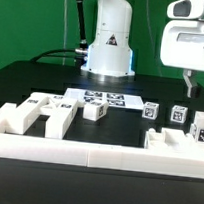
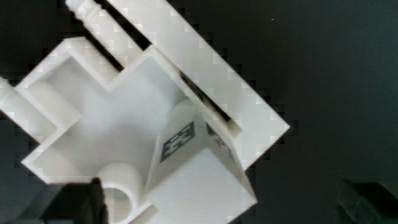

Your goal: Assemble chair

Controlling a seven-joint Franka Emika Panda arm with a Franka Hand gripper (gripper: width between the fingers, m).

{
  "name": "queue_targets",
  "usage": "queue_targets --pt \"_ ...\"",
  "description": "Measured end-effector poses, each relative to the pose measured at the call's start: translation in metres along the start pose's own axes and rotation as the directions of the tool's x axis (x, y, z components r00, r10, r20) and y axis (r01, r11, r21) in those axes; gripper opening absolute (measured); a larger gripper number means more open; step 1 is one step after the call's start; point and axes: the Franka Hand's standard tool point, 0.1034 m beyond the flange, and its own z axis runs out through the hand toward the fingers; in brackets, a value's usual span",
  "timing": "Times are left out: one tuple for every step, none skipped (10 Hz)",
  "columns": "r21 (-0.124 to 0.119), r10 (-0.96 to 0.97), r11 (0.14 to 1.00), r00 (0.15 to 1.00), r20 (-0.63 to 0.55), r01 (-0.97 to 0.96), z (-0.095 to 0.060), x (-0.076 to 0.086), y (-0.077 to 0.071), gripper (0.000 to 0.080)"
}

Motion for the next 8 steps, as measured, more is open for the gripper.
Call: queue_targets --pt "-0.011 -0.117 0.993 0.993 -0.002 0.117 -0.004 -0.003 0.002 0.0649" --pt "-0.007 -0.207 0.978 0.978 0.001 0.207 -0.010 -0.004 0.015 0.0649" --pt "-0.001 -0.244 0.970 0.970 0.000 0.244 -0.014 0.001 0.034 0.0649" --pt "-0.003 -0.288 0.958 0.958 0.003 0.288 -0.016 0.012 0.057 0.0649" --pt "-0.012 -0.305 0.952 0.952 0.004 0.305 -0.017 0.030 0.083 0.0649" --pt "-0.015 -0.297 0.955 0.955 0.002 0.297 -0.018 0.048 0.100 0.0649" --pt "-0.015 -0.283 0.959 0.959 0.001 0.283 -0.018 0.052 0.104 0.0649" --pt "-0.015 -0.288 0.957 0.958 0.002 0.288 -0.018 0.050 0.102 0.0649"
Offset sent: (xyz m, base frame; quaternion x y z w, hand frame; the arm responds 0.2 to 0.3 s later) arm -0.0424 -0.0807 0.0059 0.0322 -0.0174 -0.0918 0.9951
